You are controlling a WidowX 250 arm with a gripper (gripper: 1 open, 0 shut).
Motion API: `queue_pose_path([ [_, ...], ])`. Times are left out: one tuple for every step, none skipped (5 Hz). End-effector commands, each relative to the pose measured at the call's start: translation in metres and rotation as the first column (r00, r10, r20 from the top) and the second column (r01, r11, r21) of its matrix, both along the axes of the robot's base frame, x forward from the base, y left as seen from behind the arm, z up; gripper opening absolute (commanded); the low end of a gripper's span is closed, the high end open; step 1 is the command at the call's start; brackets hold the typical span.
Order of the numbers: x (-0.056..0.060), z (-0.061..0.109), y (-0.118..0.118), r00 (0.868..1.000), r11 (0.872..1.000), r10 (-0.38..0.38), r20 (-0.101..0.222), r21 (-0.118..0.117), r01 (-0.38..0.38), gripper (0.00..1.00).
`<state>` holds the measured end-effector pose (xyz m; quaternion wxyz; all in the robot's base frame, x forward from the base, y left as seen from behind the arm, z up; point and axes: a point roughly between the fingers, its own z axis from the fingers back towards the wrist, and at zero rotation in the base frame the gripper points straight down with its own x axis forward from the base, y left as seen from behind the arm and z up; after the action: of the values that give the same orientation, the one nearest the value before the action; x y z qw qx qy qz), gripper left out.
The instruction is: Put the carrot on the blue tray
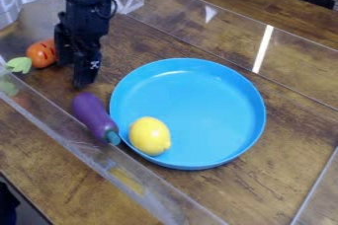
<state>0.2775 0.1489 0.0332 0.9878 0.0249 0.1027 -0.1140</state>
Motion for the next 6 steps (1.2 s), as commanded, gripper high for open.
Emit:
queue_pose_path([
  [0.011,0.023,0.010,0.996,0.998,0.057,0.061,0.024,-0.059,0.00],
  [0.016,0.028,0.011,0.993,0.995,0.095,0.063,0.028,-0.097,0.00],
  [0.020,0.044,0.010,0.987,0.989,0.140,0.074,0.040,-0.143,0.00],
  [0.031,0.063,0.012,0.987,0.989,0.134,0.089,0.054,-0.140,0.00],
  [0.043,0.070,0.022,0.987,0.989,0.129,0.100,0.061,-0.135,1.00],
  [0.042,0.057,0.032,0.991,0.993,0.094,0.096,0.065,-0.100,1.00],
])
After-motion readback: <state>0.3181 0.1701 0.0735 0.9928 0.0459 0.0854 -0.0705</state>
